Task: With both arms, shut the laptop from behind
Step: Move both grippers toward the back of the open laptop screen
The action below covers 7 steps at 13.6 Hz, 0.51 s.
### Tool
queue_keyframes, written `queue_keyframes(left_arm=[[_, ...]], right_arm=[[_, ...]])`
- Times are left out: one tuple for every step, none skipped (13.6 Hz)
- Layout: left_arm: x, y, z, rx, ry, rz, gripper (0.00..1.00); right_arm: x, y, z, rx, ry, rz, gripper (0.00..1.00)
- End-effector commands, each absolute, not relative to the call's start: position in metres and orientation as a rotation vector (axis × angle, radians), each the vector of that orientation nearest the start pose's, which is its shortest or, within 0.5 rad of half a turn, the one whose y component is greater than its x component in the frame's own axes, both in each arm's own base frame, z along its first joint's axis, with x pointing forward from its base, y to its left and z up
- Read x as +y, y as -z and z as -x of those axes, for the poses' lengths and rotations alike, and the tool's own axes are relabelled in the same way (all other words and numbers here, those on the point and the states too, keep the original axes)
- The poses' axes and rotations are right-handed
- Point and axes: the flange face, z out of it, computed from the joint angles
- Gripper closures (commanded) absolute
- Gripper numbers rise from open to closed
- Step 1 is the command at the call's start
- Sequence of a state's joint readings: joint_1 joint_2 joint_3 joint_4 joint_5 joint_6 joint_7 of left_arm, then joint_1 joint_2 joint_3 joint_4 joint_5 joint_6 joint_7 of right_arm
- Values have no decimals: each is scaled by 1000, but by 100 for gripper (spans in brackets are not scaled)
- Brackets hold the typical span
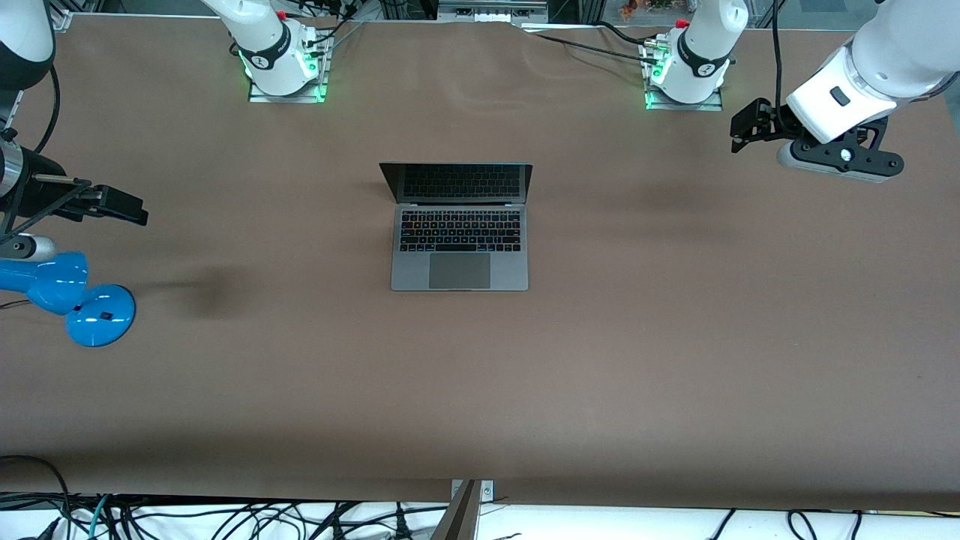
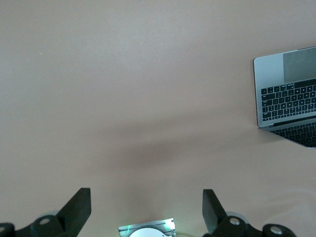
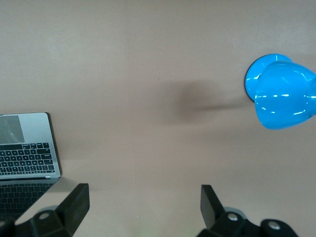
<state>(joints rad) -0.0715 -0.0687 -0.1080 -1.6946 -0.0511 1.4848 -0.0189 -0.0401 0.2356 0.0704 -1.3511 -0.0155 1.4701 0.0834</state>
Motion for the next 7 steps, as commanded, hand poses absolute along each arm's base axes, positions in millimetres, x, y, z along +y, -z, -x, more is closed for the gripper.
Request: queue_keyframes(left_arm=[[-100, -596, -512, 271, -251, 3184, 1], [-100, -596, -512, 271, -253, 3184, 1], [-100, -596, -512, 276, -253, 3184, 1], [-102, -597, -511, 274, -253, 3191, 1], [-104, -597, -511, 270, -255, 3197, 1], [-105, -597, -510, 270, -255, 3196, 1], [-105, -597, -510, 265, -255, 3196, 1]], right_arm=[[15, -589, -609, 76, -169, 3145, 0], [15, -590, -609, 74, -167, 3149, 0], [17, -589, -610, 67, -167, 3147, 0], [16, -588, -610, 64, -167, 3145, 0], [16, -589, -611, 47, -155, 3145, 0], [16, -589, -611, 26, -155, 3145, 0], [18, -589, -610, 18, -157, 3142, 0]])
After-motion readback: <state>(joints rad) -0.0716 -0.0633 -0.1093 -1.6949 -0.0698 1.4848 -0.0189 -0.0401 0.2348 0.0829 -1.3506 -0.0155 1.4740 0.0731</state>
